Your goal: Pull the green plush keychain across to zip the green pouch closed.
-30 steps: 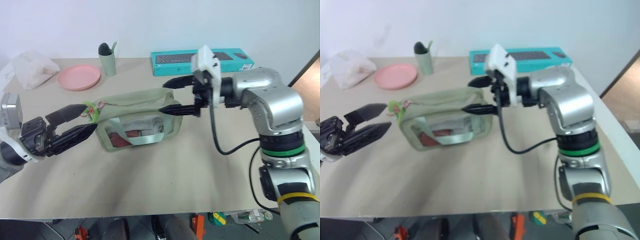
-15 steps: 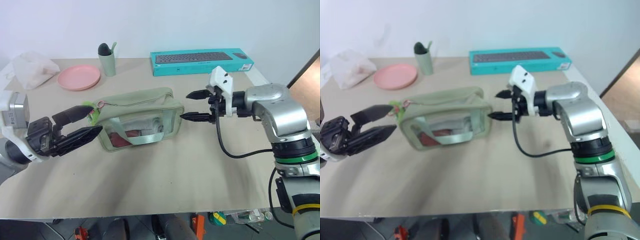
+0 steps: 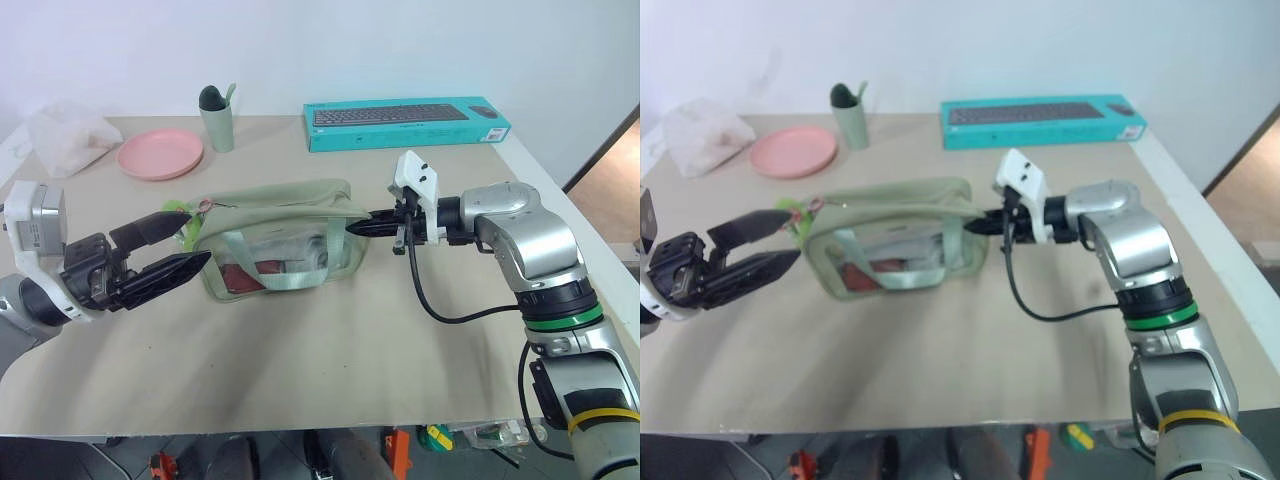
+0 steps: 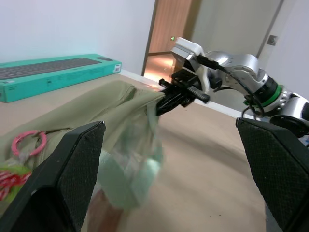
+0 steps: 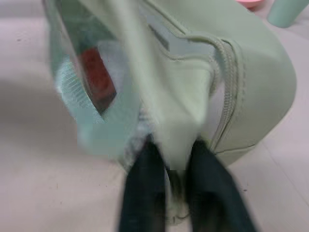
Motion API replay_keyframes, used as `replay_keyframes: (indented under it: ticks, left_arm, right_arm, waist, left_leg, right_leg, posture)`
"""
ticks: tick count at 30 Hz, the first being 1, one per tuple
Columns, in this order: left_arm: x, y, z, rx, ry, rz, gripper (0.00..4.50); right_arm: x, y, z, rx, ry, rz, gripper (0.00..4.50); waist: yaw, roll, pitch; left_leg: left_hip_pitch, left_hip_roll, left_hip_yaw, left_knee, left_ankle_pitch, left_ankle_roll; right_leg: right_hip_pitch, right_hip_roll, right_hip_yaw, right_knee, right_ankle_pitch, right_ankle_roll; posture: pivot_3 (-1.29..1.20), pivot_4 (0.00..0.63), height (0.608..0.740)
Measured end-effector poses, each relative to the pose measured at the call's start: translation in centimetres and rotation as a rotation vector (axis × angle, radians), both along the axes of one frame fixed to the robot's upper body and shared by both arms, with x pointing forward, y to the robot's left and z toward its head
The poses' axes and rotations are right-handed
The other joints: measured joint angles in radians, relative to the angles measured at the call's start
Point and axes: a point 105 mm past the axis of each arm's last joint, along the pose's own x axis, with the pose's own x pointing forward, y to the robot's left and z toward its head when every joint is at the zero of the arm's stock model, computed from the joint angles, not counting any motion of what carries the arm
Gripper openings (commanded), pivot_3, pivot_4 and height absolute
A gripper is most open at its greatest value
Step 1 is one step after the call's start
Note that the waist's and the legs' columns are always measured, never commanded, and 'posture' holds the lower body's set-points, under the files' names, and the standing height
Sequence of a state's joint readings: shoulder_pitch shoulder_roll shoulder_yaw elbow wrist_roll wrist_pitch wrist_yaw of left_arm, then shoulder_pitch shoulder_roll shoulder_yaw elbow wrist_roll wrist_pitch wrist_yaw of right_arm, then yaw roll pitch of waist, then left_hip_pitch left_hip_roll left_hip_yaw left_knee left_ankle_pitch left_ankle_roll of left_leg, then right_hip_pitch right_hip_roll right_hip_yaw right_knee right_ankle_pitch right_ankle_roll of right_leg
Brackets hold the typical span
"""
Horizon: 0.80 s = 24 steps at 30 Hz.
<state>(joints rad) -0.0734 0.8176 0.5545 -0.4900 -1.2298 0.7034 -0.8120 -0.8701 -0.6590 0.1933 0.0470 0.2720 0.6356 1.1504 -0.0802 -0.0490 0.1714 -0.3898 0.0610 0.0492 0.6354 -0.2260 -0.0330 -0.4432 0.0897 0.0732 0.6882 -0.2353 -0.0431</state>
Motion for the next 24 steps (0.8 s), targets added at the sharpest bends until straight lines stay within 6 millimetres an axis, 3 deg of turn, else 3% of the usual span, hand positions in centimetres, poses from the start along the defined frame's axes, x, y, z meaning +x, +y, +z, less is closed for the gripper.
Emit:
replay_keyframes:
  ticks: [10, 13, 19, 24]
  left_arm:
    - [3.5, 2.8, 0.8, -0.051, -0.067, 0.249, 4.5]
    - [4.3, 3.9, 0.1, -0.04, -0.028, 0.322, 4.5]
    - [5.9, 5.2, -4.0, 0.026, 0.176, 0.409, 4.5]
    - [6.3, 6.2, -4.3, -0.039, 0.228, 0.448, 4.5]
  right_arm:
    - [-3.9, 0.8, -0.2, -0.017, 0.039, 0.143, 0.06]
    - [-3.9, 0.8, -0.2, -0.014, 0.037, 0.135, 0.06]
    - [-3.5, 0.6, -0.3, -0.007, 0.04, 0.11, 0.06]
    - [-3.4, 0.7, -0.3, -0.006, 0.038, 0.106, 0.06]
  waist:
    - [0.004, 0.0, 0.0]
    - [0.003, 0.0, 0.0]
    - [0.003, 0.0, 0.0]
    - [0.003, 0.0, 0.0]
  left_leg:
    - [0.0, 0.001, 0.0, 0.0, 0.0, 0.0]
    - [0.0, 0.001, 0.0, 0.0, 0.0, 0.0]
    - [0.0, 0.001, 0.0, 0.0, 0.0, 0.0]
    - [0.0, 0.001, 0.0, 0.0, 0.0, 0.0]
  right_leg:
    - [0.0, 0.001, 0.0, 0.0, 0.0, 0.0]
    - [0.0, 0.001, 0.0, 0.0, 0.0, 0.0]
    - [0.0, 0.0, 0.0, 0.0, 0.0, 0.0]
    - [0.0, 0.0, 0.0, 0.0, 0.0, 0.0]
  posture:
    - [0.0, 0.15, 0.739]
    - [0.0, 0.15, 0.739]
    - [0.0, 0.15, 0.739]
    - [0.0, 0.15, 0.739]
